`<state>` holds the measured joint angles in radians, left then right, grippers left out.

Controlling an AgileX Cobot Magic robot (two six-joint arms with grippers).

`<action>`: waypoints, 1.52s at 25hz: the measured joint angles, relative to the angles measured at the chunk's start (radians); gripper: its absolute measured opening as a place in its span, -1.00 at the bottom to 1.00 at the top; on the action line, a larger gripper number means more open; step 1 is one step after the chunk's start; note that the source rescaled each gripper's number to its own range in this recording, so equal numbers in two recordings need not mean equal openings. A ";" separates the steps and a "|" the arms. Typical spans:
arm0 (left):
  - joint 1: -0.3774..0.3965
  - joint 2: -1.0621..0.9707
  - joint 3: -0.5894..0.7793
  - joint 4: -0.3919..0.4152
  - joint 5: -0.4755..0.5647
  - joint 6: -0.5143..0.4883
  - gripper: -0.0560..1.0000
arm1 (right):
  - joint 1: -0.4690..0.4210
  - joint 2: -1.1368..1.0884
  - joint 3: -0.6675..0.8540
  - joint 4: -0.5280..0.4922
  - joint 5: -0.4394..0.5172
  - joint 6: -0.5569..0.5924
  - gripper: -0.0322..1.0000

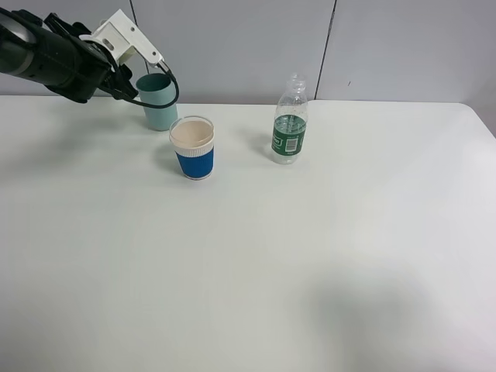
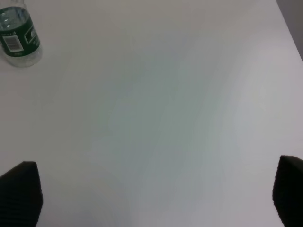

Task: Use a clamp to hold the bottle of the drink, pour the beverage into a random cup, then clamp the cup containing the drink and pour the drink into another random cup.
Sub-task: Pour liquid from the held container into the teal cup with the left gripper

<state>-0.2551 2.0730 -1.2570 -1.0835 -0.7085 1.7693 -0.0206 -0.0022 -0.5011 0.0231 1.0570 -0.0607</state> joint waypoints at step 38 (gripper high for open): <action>0.000 0.001 0.000 0.099 -0.091 0.211 -0.81 | 0.000 0.000 0.000 0.000 0.000 0.000 0.89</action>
<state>-0.2551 2.0739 -1.2570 -0.9845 -0.7998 1.9798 -0.0206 -0.0022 -0.5011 0.0231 1.0570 -0.0607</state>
